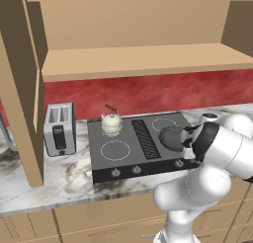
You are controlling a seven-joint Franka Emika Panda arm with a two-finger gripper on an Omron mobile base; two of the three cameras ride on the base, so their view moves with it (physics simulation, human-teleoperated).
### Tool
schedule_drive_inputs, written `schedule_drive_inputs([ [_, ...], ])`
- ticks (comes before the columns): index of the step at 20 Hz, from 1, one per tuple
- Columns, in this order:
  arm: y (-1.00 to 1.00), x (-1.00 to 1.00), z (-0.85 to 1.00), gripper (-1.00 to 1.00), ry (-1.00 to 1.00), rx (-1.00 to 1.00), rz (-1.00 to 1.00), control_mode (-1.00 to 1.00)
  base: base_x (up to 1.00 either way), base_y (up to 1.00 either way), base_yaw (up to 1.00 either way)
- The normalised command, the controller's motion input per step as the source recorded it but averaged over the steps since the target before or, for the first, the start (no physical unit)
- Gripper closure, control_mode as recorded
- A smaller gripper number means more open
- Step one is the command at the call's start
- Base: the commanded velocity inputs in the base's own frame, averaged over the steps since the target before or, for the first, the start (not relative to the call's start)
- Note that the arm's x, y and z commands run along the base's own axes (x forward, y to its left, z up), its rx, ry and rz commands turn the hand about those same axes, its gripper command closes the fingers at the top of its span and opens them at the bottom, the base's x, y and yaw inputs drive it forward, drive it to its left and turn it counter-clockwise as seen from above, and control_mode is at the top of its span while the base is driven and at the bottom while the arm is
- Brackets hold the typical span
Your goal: Pick the pan from the cabinet and place it on the stove. Then turn on the stove burner for the pan.
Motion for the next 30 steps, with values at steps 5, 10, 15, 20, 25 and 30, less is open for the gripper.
schedule_drive_inputs([
  [5,-0.1,-0.04,-0.14,1.0,-0.01,-0.01,0.09,-1.0,0.0,0.0,0.0],
  [10,-0.04,-0.02,-0.12,1.0,0.0,0.0,0.12,-1.0,0.0,0.0,0.0],
  [15,0.0,0.0,-0.2,1.0,0.0,0.0,0.16,-1.0,0.0,0.0,0.0],
  [20,0.0,-0.02,-0.3,1.0,0.0,-0.01,0.21,-1.0,0.0,0.0,0.0],
  [25,0.03,-0.03,-0.38,1.0,0.0,-0.03,0.22,-1.0,0.0,0.0,0.0],
  [30,0.11,-0.09,-0.45,1.0,-0.01,-0.04,0.24,-1.0,0.0,0.0,0.0],
])
